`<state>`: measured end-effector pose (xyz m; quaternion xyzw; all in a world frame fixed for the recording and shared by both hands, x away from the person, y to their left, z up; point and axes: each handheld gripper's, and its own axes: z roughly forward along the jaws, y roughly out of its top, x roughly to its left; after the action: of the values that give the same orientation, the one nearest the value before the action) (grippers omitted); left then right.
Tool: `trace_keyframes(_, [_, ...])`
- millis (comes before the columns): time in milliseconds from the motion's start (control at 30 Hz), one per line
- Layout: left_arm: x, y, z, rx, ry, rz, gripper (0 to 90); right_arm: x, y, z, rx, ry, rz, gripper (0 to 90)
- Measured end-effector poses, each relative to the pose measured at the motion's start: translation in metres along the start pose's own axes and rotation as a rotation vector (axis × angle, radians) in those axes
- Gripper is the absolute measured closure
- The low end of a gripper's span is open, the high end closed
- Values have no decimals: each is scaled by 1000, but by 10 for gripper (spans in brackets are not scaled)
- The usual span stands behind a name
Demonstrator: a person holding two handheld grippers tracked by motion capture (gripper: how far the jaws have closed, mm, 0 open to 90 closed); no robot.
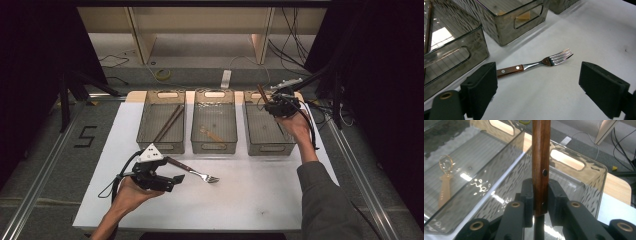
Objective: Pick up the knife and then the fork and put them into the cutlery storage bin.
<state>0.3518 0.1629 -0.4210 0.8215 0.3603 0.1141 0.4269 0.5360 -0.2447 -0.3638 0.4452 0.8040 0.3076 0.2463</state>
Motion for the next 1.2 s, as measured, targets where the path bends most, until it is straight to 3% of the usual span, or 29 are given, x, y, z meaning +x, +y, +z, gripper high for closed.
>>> trace_keyframes(333, [0,0,1,4,5,5,146,-3,-16,14,60,7,37,759])
trace_keyframes(500, [0,0,0,0,4,1,147,0,-16,15,101,18,54,593])
trace_keyframes(667, [1,0,0,3,10,1,147,3,-14,6,77,26,37,531])
trace_keyframes(800, [3,1,-1,-7,-12,-27,147,9,-15,-5,45,42,27,483])
trace_keyframes(900, [4,2,-2,-7,-8,-28,148,15,-20,-14,12,75,35,449])
trace_keyframes(1067, [6,4,-1,-7,4,-27,150,33,-33,-29,-13,106,-1,389])
trace_keyframes(1200, [7,7,1,-11,20,-27,158,52,-50,-47,-43,165,-30,380])
